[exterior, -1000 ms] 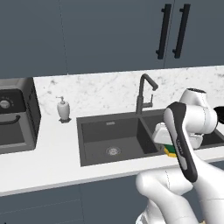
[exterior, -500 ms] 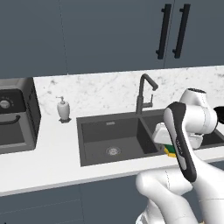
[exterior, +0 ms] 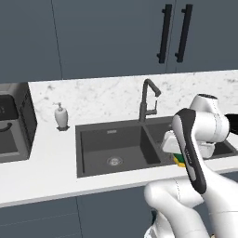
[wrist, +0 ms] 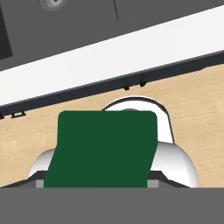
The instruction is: Pick the pan and sponge and place them into the sink. Then turn on the water.
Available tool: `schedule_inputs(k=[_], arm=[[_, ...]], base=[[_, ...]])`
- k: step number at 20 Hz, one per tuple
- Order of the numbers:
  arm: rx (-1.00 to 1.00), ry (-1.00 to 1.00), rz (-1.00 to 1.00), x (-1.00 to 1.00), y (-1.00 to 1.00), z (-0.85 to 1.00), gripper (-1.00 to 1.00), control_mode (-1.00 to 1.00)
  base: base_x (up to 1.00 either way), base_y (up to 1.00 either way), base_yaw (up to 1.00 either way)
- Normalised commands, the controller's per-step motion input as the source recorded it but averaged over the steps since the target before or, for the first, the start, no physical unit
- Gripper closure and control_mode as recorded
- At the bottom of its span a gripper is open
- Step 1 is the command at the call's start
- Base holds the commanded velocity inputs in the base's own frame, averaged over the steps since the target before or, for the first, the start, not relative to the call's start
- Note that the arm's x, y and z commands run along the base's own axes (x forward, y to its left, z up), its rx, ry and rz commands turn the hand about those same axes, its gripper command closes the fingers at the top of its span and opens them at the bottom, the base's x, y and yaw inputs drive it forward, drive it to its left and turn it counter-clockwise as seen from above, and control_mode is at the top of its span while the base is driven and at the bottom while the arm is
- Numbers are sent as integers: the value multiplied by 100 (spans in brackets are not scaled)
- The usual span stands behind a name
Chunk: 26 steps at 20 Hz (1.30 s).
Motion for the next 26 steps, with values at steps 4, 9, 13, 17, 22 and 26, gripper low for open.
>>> schedule_inputs(k=[4,9,13,17,22,26], arm=[[0,0,0,0,0,0,100,100],[0,0,0,0,0,0,100,100],[0,0,0,0,0,0,100,100],[0,0,0,0,0,0,100,100],[-3,5,1,21,0,0,100,-100],[-1,4,0,36,0,0,100,-100]], base=[[1,-100,6],[8,-89,2],[14,-60,1],[26,-16,2],[26,0,3],[0,0,0]])
